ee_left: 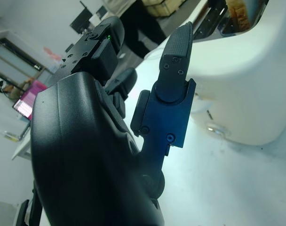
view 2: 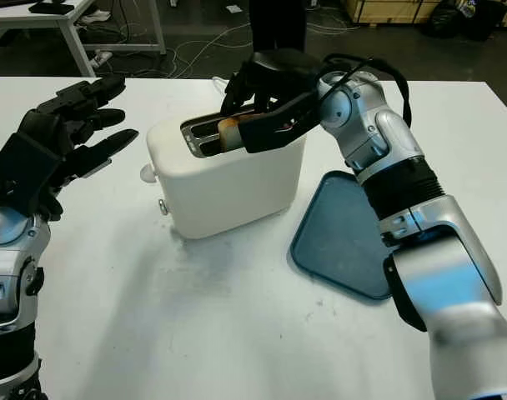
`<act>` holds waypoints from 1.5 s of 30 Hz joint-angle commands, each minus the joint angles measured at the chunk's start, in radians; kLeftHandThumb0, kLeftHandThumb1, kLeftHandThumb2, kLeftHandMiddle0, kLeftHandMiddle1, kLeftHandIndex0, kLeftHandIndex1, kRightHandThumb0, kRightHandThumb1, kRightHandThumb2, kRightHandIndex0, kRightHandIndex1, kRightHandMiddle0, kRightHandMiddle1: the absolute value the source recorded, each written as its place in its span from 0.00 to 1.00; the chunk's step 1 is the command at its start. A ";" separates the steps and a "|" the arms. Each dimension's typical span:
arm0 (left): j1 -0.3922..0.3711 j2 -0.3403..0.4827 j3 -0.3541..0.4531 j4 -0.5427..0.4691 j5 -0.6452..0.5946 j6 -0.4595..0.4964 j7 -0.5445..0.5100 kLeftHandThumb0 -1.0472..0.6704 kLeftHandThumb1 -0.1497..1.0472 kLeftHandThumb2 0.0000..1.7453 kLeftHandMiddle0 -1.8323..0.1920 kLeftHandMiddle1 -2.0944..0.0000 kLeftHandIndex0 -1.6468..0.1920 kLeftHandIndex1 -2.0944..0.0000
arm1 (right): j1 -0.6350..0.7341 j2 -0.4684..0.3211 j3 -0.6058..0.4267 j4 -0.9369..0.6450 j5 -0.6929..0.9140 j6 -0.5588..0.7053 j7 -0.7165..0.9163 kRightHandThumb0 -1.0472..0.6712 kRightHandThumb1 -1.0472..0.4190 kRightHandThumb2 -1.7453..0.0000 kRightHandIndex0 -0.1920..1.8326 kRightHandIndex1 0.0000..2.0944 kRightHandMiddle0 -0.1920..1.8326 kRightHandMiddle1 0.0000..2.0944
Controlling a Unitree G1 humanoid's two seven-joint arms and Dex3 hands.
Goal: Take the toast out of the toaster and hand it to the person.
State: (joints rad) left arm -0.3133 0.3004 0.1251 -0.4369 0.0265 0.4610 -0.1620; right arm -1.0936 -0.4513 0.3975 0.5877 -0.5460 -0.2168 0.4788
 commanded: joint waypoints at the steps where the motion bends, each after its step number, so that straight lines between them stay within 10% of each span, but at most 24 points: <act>1: 0.009 -0.005 -0.003 -0.002 0.000 -0.004 0.010 0.33 0.89 0.02 0.82 0.62 0.62 0.99 | -0.012 0.008 0.013 0.017 -0.008 -0.018 0.018 0.38 0.26 1.00 0.45 0.36 0.54 0.00; 12: 0.007 -0.006 -0.006 -0.005 0.002 0.004 0.014 0.33 0.89 0.02 0.82 0.62 0.62 0.99 | -0.008 0.033 0.024 0.014 -0.005 0.028 0.070 0.39 0.24 1.00 0.47 0.36 0.58 0.02; 22: -0.004 0.000 -0.007 -0.003 0.000 0.021 0.014 0.34 0.89 0.01 0.82 0.62 0.62 0.99 | 0.009 0.020 0.030 -0.014 -0.001 0.040 0.148 0.39 0.22 1.00 0.52 0.56 0.68 0.07; 28: -0.005 0.002 -0.012 -0.003 0.007 0.017 0.018 0.33 0.89 0.01 0.82 0.62 0.62 0.99 | 0.036 -0.014 0.075 -0.021 -0.068 -0.062 0.078 0.31 0.20 1.00 0.56 0.82 0.46 0.77; 45: -0.001 -0.003 -0.005 -0.008 -0.005 0.027 0.017 0.33 0.89 0.01 0.83 0.61 0.62 0.99 | -0.015 -0.025 0.083 0.079 -0.136 -0.179 -0.117 0.31 0.09 0.81 0.63 0.83 0.48 0.83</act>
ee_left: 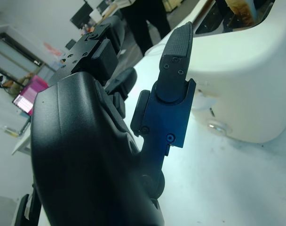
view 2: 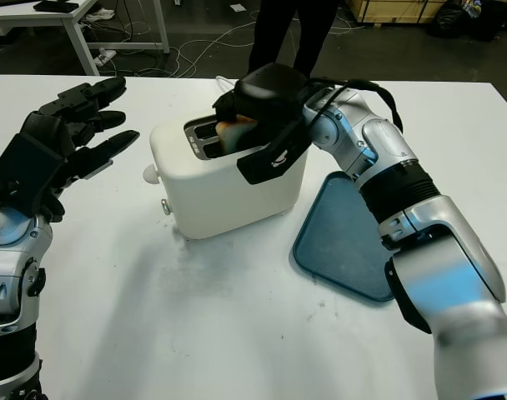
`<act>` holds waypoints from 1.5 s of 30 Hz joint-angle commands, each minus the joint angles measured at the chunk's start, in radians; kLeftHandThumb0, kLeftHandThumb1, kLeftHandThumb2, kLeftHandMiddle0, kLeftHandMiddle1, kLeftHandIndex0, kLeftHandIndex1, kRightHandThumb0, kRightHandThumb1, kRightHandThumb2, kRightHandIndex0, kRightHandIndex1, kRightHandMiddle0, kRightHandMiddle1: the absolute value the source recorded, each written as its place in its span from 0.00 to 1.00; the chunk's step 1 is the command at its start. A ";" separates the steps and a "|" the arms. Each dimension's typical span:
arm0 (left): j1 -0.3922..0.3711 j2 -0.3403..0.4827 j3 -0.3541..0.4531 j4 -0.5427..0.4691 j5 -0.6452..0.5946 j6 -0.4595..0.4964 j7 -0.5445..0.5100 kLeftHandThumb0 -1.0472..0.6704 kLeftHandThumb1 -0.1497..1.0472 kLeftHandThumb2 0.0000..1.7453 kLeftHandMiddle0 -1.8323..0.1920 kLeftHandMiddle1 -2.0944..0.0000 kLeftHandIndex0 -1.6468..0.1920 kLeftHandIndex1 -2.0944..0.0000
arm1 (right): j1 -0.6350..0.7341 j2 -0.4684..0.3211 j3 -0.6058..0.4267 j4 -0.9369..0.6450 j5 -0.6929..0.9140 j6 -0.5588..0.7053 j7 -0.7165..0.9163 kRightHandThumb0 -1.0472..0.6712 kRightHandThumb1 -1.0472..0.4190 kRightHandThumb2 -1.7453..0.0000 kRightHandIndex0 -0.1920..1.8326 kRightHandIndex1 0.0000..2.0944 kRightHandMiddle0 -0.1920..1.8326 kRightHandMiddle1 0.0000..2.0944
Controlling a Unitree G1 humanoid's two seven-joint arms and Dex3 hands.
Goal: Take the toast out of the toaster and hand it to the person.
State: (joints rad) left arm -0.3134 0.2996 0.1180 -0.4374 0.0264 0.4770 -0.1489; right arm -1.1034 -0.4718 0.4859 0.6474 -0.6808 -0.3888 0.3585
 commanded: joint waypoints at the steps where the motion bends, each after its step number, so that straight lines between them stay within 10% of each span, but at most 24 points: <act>1: 0.000 -0.002 0.002 -0.007 -0.005 0.007 0.004 0.33 0.89 0.01 0.83 0.61 0.62 0.99 | -0.010 -0.002 -0.010 0.024 0.000 -0.008 -0.010 0.32 0.09 0.82 0.63 0.83 0.48 0.83; 45: 0.007 -0.003 0.004 -0.001 0.000 -0.006 0.008 0.33 0.89 0.01 0.82 0.62 0.62 0.99 | -0.258 -0.001 -0.294 0.398 0.207 0.073 -0.245 0.34 0.09 0.80 0.62 0.83 0.50 0.83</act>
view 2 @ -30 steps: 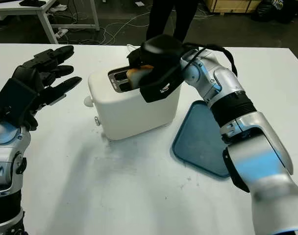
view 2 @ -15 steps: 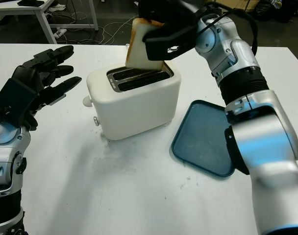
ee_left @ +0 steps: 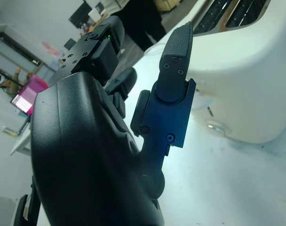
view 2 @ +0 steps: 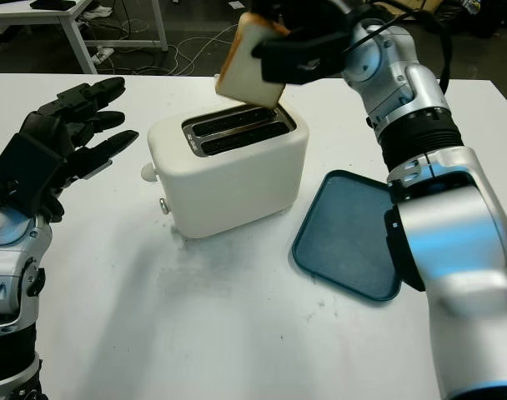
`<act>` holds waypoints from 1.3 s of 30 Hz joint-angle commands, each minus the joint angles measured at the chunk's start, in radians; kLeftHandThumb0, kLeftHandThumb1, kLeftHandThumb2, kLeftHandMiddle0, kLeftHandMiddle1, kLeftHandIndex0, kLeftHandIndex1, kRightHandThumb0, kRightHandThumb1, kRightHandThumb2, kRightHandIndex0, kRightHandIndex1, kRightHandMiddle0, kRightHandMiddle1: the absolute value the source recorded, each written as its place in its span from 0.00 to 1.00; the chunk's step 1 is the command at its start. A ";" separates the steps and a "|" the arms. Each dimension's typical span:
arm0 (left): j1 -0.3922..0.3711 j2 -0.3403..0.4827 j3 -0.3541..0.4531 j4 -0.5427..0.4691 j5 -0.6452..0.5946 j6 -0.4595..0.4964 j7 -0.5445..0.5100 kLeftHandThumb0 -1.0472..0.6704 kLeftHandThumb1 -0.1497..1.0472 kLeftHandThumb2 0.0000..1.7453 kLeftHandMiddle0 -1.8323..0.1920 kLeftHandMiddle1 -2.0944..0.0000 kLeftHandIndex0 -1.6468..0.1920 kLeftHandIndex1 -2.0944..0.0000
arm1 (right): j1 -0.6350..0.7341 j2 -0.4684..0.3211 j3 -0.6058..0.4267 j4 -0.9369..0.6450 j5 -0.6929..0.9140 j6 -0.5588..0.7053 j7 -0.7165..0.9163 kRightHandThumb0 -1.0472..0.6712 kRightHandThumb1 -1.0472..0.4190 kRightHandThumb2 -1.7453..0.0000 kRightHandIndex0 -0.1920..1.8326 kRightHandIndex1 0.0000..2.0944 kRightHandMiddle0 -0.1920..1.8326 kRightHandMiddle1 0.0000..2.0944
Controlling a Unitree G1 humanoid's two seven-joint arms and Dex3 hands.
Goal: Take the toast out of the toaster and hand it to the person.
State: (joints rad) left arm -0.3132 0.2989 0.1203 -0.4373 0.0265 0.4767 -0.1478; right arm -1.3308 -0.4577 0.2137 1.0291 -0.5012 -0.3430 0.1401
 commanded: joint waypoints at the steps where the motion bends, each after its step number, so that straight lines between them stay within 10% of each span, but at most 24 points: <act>1: 0.006 -0.002 0.003 0.000 -0.003 -0.004 0.004 0.33 0.89 0.01 0.82 0.62 0.62 0.99 | -0.033 -0.021 -0.035 0.031 0.037 0.031 -0.040 0.34 0.09 0.79 0.62 0.83 0.50 0.83; 20: 0.007 -0.003 -0.001 0.016 -0.005 -0.031 0.001 0.33 0.89 0.01 0.83 0.61 0.62 0.99 | 0.072 -0.054 -0.146 0.261 0.126 0.133 -0.343 0.44 0.09 0.85 0.46 0.83 0.43 0.79; 22: 0.009 -0.001 -0.001 0.020 -0.003 -0.040 0.000 0.33 0.89 0.01 0.83 0.61 0.62 0.99 | 0.075 -0.037 -0.142 0.267 0.130 0.166 -0.348 0.45 0.09 0.83 0.37 0.61 0.43 0.71; 26: 0.012 0.003 -0.001 0.023 -0.002 -0.047 -0.003 0.33 0.89 0.01 0.83 0.60 0.62 0.99 | 0.077 -0.008 -0.167 0.273 0.167 0.211 -0.343 0.50 0.09 0.82 0.43 0.82 0.36 0.74; 29: 0.012 0.002 0.002 0.026 -0.005 -0.049 -0.002 0.34 0.89 0.01 0.83 0.60 0.62 0.99 | 0.084 0.011 -0.204 0.277 0.214 0.216 -0.300 0.51 0.09 0.80 0.47 0.83 0.30 0.82; 36: 0.013 0.005 0.010 0.037 -0.016 -0.068 -0.013 0.35 0.89 0.01 0.83 0.60 0.62 0.99 | 0.090 0.063 -0.211 0.297 0.223 0.280 -0.335 0.53 0.09 0.83 0.37 0.83 0.40 0.48; 39: 0.014 0.002 0.014 0.039 -0.020 -0.071 -0.016 0.35 0.89 0.01 0.84 0.60 0.62 0.99 | 0.097 0.077 -0.215 0.303 0.226 0.285 -0.342 0.53 0.09 0.82 0.38 0.83 0.36 0.61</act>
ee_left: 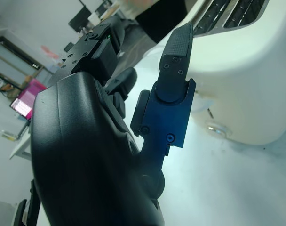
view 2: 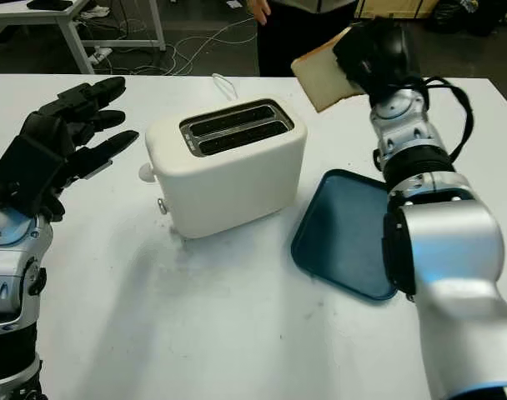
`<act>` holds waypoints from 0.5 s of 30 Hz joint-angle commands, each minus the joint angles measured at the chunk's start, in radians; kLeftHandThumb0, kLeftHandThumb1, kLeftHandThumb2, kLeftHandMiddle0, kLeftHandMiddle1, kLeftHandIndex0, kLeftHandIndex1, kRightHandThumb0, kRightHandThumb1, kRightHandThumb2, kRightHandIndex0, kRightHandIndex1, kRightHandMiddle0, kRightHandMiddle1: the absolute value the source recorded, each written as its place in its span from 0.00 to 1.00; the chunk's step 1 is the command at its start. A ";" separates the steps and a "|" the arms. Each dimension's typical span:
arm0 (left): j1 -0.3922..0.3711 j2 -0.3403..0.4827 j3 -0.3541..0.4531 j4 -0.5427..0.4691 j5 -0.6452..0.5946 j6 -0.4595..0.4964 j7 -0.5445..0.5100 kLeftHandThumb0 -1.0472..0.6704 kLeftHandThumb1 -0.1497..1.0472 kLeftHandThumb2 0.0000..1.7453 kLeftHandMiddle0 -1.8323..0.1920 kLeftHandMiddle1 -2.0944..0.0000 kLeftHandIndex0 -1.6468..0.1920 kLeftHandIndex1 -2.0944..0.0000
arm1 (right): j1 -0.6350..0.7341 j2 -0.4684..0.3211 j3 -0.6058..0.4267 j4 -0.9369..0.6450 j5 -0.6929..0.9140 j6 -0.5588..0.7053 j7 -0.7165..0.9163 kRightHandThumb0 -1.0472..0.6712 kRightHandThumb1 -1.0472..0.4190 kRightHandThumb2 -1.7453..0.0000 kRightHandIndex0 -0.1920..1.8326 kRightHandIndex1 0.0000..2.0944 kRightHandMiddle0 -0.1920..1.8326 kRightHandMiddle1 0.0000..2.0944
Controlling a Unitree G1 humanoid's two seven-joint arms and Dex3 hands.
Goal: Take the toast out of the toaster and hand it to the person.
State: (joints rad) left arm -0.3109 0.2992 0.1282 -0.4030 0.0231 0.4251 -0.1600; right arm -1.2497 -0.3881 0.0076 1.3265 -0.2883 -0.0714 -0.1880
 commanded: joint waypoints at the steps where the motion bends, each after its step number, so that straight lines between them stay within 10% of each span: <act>1: 0.012 0.000 0.007 0.002 -0.017 -0.018 -0.005 0.35 0.89 0.01 0.84 0.60 0.62 0.99 | 0.018 0.011 -0.008 0.007 0.012 0.012 -0.017 0.54 0.09 0.82 0.38 0.83 0.33 0.66; 15: 0.020 0.001 0.013 -0.009 -0.032 0.001 -0.004 0.35 0.89 0.01 0.84 0.60 0.63 0.99 | 0.021 0.030 -0.036 0.009 0.027 0.015 -0.023 0.54 0.09 0.84 0.37 0.83 0.29 0.75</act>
State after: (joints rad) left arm -0.3013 0.2992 0.1350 -0.4026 0.0006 0.4222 -0.1633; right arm -1.2416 -0.3644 -0.0268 1.3317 -0.2660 -0.0597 -0.2018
